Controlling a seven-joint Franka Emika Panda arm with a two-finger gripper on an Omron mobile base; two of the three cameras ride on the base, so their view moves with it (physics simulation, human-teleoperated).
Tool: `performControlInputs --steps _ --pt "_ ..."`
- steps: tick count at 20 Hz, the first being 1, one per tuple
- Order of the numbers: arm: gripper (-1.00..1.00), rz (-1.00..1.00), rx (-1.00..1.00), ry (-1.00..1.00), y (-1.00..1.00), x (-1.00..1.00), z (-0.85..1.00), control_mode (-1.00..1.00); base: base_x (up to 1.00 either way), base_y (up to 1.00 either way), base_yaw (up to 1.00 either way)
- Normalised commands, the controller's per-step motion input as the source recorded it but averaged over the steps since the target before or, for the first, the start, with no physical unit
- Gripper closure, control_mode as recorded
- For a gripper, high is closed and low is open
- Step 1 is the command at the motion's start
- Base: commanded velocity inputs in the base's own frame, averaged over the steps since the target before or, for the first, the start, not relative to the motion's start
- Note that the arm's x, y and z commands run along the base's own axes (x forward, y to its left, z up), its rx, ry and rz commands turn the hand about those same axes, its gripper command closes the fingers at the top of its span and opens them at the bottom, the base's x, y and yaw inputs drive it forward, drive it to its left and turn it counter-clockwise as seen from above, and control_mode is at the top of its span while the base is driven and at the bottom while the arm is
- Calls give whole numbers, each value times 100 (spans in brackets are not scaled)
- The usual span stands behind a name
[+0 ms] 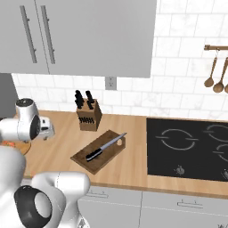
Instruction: Pick up the knife from the drawer and place it on the cutting board. Then place the meat from the plate to the cutting board.
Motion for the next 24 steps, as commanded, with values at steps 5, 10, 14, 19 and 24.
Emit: performControlInputs --steps 5,10,14,19,24 --pt "-100 31 -10 5 100 0 22 -100 0 0 0" --pt "-100 13 -26 3 100 -14 -14 -100 0 0 0" --pt "-100 5 -11 0 56 -24 -6 -100 0 0 0" --pt "-100 2 1 0 47 2 -31 -100 0 0 0" --pt "-100 0 1 0 28 25 -44 -100 0 0 0"
